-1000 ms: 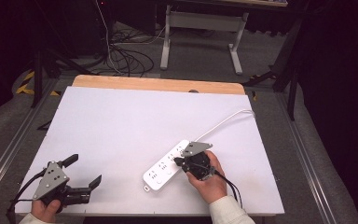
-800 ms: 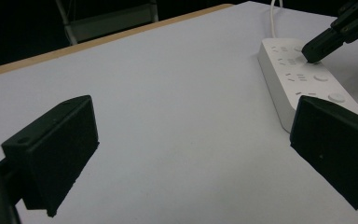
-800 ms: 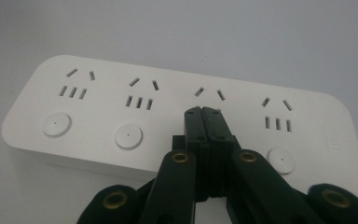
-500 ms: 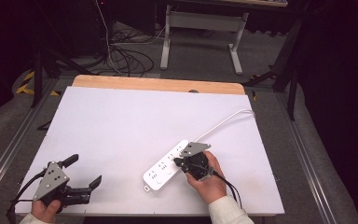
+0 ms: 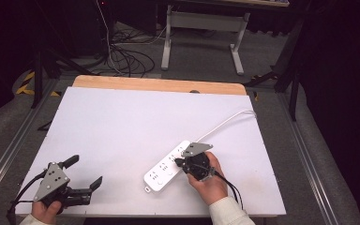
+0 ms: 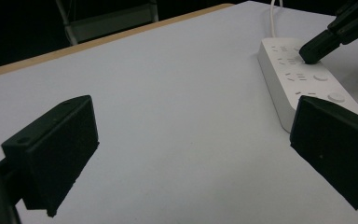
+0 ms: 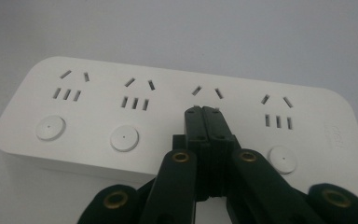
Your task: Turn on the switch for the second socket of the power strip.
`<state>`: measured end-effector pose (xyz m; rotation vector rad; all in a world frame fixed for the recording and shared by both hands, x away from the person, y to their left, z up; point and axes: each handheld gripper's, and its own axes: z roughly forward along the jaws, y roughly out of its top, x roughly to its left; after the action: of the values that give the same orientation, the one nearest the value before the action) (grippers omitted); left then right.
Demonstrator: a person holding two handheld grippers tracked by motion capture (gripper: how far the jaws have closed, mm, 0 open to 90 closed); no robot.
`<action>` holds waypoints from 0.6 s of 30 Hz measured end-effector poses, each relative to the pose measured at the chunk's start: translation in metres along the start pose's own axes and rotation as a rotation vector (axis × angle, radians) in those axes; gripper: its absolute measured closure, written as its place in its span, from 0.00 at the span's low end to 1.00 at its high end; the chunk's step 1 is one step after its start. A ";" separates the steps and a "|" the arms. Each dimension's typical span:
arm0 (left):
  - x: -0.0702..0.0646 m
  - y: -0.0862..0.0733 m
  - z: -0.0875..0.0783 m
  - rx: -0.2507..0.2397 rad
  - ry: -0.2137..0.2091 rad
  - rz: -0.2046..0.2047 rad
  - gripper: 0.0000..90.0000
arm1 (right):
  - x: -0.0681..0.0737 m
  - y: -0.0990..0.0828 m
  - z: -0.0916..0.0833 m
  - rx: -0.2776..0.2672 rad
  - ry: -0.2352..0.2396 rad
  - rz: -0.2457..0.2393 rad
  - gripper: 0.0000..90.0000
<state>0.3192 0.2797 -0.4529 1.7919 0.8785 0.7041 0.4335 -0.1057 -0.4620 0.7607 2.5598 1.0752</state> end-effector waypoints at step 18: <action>0.000 0.000 0.000 0.000 0.001 -0.006 0.02 | 0.001 -0.003 -0.001 -0.025 -0.012 0.001 1.00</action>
<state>0.3190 0.2798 -0.4528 1.7882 0.8842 0.7017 0.4317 -0.1074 -0.4638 0.7603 2.5316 1.0979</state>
